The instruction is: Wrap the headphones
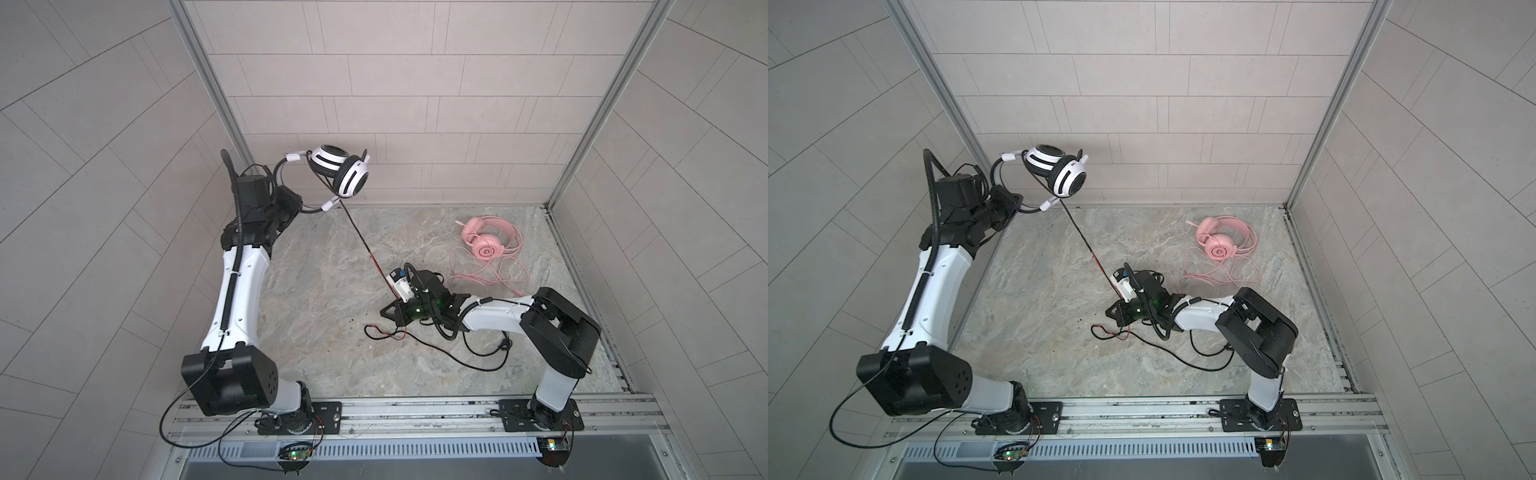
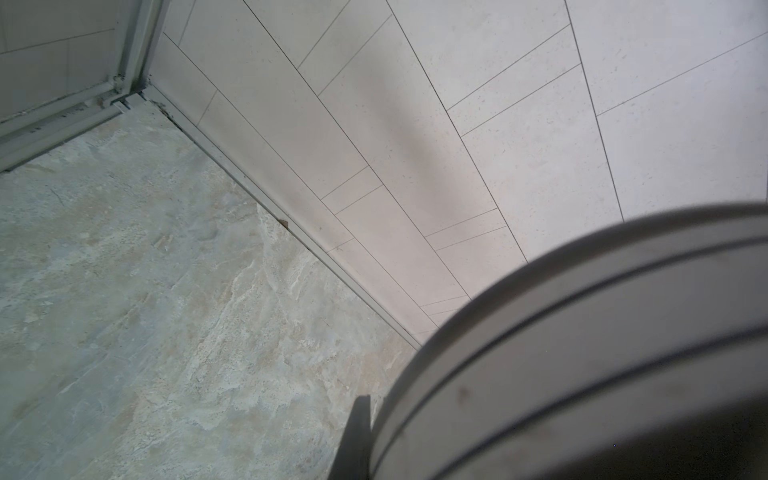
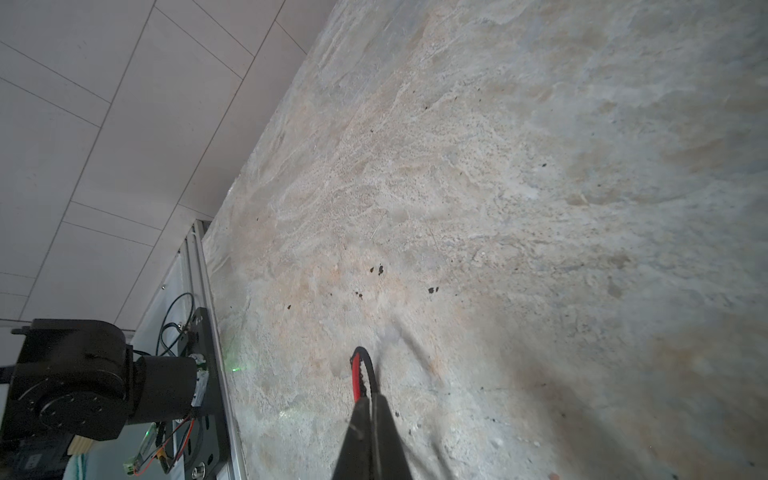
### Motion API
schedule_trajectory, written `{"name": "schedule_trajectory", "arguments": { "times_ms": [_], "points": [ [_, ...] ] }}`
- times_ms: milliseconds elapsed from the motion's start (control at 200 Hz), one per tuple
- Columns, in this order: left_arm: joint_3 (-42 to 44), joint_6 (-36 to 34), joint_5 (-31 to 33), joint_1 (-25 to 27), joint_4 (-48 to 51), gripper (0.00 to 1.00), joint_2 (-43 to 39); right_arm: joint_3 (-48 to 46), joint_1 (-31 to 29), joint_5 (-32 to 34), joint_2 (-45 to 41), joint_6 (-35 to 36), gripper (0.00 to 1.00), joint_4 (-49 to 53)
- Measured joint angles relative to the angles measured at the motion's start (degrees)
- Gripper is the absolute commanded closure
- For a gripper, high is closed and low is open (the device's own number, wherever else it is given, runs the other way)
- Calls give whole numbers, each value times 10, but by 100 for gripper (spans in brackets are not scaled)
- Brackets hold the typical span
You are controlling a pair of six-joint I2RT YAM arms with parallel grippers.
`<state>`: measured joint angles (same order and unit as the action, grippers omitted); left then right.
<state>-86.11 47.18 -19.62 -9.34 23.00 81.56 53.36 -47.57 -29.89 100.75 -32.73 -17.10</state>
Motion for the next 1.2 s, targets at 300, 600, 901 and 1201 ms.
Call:
{"name": "schedule_trajectory", "arguments": {
  "times_ms": [300,600,901,1201],
  "points": [
    [-3,-46,150,-4,59,100,-38,65,-64,99,-69,91,100,179],
    [-8,-109,244,-4,83,100,-38,124,-123,188,-91,168,100,275],
    [-8,-186,302,8,98,100,-38,215,-170,268,-101,275,100,402],
    [-8,-271,356,54,116,100,-38,270,-169,363,-149,355,100,478]
  ]
}}
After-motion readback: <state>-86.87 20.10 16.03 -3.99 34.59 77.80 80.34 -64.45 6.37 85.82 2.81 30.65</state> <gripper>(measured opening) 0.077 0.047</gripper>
